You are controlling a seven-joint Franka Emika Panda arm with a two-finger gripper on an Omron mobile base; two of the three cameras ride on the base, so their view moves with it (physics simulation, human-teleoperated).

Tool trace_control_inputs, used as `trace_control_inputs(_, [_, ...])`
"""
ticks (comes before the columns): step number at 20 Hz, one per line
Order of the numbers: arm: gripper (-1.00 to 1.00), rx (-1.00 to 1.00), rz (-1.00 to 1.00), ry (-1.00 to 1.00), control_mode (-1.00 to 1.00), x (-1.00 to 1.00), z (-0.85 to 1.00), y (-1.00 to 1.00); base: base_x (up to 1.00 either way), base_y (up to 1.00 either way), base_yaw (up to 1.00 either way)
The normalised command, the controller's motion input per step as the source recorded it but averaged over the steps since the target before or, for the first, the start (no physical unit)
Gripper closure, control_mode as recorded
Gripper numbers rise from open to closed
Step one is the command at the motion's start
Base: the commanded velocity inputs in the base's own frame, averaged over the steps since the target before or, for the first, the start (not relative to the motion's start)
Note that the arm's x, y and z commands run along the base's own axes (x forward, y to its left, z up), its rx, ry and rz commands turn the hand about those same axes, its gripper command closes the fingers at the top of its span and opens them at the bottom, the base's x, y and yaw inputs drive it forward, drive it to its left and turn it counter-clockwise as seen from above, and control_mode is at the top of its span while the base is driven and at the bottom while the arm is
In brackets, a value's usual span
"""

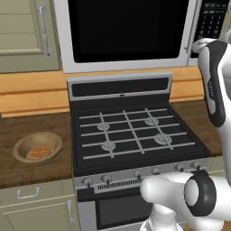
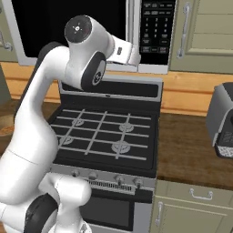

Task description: Open the microwave, place the bowl with waffle inside the microwave, then close the microwave door and turn it on.

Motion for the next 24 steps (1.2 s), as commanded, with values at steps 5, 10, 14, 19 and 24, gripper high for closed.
trace_control_inputs(5, [-1.0, 0.01, 0.0, -0.02, -1.0, 0.5, 0.25, -0.11, 0.0, 0.0, 0.0])
trace_control_inputs(10, [-1.0, 0.0, 0.0, -0.05, -1.0, 0.55, 0.02, 0.0, 0.0, 0.0, 0.0])
trace_control_inputs(14, [-1.0, 0.0, 0.0, -0.08, -1.0, 0.53, 0.0, 0.0, 0.0, 0.0, 0.0])
trace_control_inputs(19, [-1.0, 0.0, 0.0, -0.11, -1.0, 0.5, -0.01, 0.0, 0.0, 0.0, 0.0])
trace_control_inputs(24, [-1.0, 0.03, 0.0, -0.06, -1.0, 0.42, -0.14, 0.0, 0.0, 0.0, 0.0])
